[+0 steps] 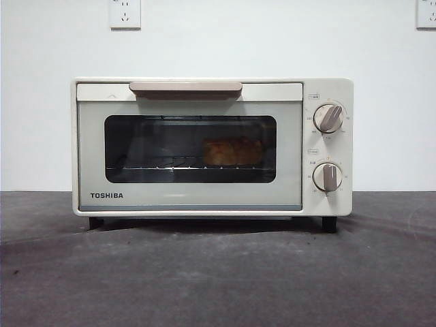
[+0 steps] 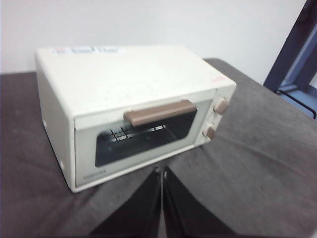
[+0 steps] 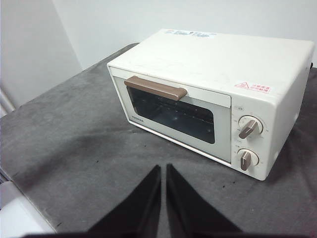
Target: The left arm flap open the oven, the right arm pick bread and place it into oven, the left arm flap close the oven
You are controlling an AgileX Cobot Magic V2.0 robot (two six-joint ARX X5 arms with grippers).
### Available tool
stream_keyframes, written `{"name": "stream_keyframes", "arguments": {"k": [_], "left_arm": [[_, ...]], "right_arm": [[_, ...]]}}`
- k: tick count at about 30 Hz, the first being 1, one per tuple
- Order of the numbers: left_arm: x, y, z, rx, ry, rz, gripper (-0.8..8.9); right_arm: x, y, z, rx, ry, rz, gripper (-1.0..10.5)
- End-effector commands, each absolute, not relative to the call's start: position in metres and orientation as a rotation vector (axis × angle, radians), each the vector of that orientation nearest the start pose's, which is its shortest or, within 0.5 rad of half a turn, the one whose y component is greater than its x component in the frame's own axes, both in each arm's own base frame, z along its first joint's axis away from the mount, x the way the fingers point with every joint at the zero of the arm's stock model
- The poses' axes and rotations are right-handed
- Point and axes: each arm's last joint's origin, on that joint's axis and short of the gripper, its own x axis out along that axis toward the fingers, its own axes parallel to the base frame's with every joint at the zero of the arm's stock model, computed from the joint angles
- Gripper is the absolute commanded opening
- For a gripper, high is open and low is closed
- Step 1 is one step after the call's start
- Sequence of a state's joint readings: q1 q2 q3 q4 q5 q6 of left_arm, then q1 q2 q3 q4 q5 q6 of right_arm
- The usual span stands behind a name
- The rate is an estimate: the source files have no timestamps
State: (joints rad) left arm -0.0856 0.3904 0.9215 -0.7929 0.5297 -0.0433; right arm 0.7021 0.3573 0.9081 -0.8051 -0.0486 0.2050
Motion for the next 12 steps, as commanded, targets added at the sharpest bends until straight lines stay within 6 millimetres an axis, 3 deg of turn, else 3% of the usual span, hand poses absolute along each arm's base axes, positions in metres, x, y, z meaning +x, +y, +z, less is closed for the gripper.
{"name": "stream_keyframes", "arguments": {"k": [1,5,12], "left_arm": [[0.054,-0.019,0.34,-0.103,0.269,-0.599,0.1],[0.073,-0.018,0.296,-0.086,0.238,-0.565,0.1],[0.095,-0.01,0.213,-0.086,0.13,-0.36,0.1]], "right_arm": [[0.03,0.028,0.356,0.107,0.297,0.726,0.1],[0.03,0.028,0.356,0.107,0.297,0.726,0.1],[0.03,0.028,0.356,0.107,0.296,0.726,0.1]]}}
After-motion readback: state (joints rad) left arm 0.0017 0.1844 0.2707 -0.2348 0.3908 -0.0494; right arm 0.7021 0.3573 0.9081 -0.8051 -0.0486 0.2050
